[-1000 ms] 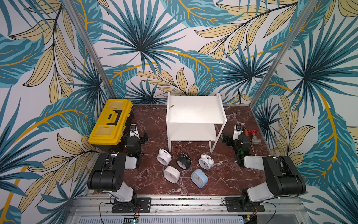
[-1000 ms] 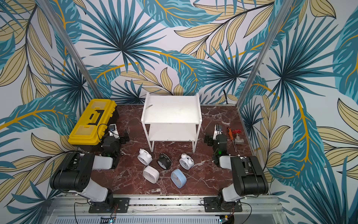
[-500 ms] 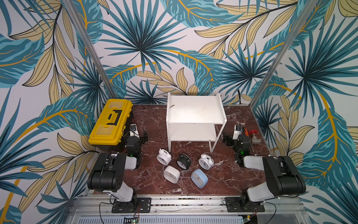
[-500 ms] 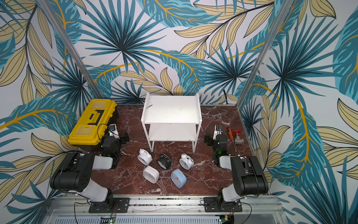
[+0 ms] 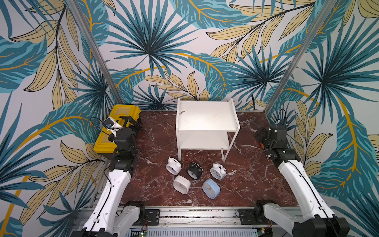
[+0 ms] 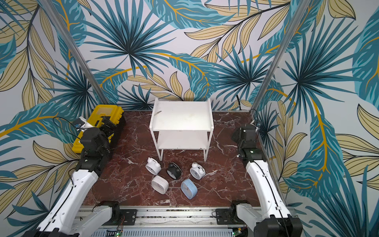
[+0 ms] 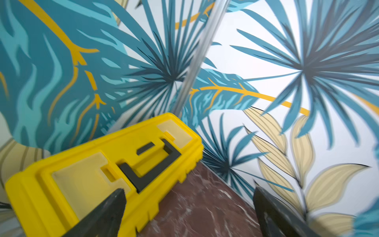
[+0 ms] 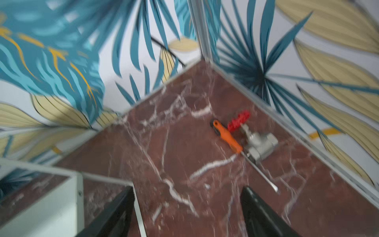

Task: Place the alarm clocks on the shelf by style
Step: Pick up the alarm from the center of the board.

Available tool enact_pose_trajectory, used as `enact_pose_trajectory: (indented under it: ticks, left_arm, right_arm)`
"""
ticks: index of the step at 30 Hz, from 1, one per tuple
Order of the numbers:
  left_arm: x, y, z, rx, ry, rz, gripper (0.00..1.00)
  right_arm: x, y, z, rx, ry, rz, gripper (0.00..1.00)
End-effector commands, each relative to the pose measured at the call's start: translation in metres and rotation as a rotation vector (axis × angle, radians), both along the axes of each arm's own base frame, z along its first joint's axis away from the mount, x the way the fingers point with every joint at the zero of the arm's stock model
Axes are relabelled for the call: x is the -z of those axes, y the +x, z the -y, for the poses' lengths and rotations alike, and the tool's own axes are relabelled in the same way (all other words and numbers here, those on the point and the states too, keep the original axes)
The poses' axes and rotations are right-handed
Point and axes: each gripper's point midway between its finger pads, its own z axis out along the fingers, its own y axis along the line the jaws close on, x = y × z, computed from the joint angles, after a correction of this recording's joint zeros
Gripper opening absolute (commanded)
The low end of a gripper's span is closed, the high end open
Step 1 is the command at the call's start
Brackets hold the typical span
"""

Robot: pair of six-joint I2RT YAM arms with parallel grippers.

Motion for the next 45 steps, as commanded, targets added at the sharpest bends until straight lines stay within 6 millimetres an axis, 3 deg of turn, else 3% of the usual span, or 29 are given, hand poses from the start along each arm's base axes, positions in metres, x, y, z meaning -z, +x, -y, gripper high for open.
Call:
enact_pose_trajectory:
  ticks: [1,4,8,12,16,18,20,23,26,28,29,31,35,39,45]
  left_arm:
    - [0.081,-0.02,0.063,0.216,-0.075,-0.34,1.0]
    - [0.1,-0.043,0.102,0.342,-0.074,-0.416,1.0]
    - [0.119,-0.071,0.132,0.473,-0.109,-0.474,1.0]
    - [0.125,-0.084,0.118,0.434,-0.091,-0.487,1.0]
    - [0.121,-0.085,0.11,0.403,-0.065,-0.479,1.0]
    - [0.123,-0.085,0.108,0.385,-0.084,-0.476,1.0]
    - [0.127,-0.084,0.108,0.374,-0.118,-0.47,1.0]
    - [0.136,-0.082,0.113,0.382,-0.16,-0.477,1.0]
    - [0.143,-0.08,0.114,0.382,-0.178,-0.508,1.0]
    - [0.147,-0.08,0.113,0.374,-0.183,-0.524,1.0]
    - [0.149,-0.08,0.113,0.378,-0.186,-0.527,1.0]
    - [0.149,-0.079,0.114,0.392,-0.191,-0.528,1.0]
    - [0.146,-0.076,0.123,0.456,-0.178,-0.515,1.0]
    - [0.142,-0.071,0.134,0.519,-0.172,-0.502,1.0]
    - [0.132,-0.067,0.153,0.615,-0.197,-0.46,1.0]
  right_arm:
    - [0.019,-0.068,-0.012,0.045,-0.03,-0.27,0.63]
    - [0.013,-0.093,-0.039,-0.06,-0.046,-0.283,0.47]
    - [0.028,-0.113,-0.109,-0.332,0.032,-0.233,0.46]
    - [0.027,-0.122,-0.185,-0.541,0.058,-0.166,0.54]
    - [0.01,-0.117,-0.24,-0.646,-0.103,-0.146,0.67]
    - [0.012,-0.113,-0.282,-0.705,-0.135,-0.145,0.79]
    - [0.015,-0.116,-0.327,-0.808,-0.164,-0.1,0.82]
    - [0.023,-0.115,-0.379,-0.954,-0.128,-0.065,0.81]
    - [0.033,-0.11,-0.405,-1.042,-0.08,-0.098,0.67]
    - [0.045,-0.105,-0.406,-1.027,-0.114,-0.148,0.59]
    - [0.05,-0.101,-0.395,-0.968,-0.16,-0.18,0.56]
    - [0.048,-0.095,-0.366,-0.864,-0.24,-0.178,0.56]
    - [0.038,-0.105,-0.302,-0.785,-0.308,-0.18,0.64]
    - [0.045,-0.115,-0.238,-0.692,-0.378,-0.277,0.61]
    - [0.076,-0.111,-0.217,-0.709,-0.302,-0.364,0.51]
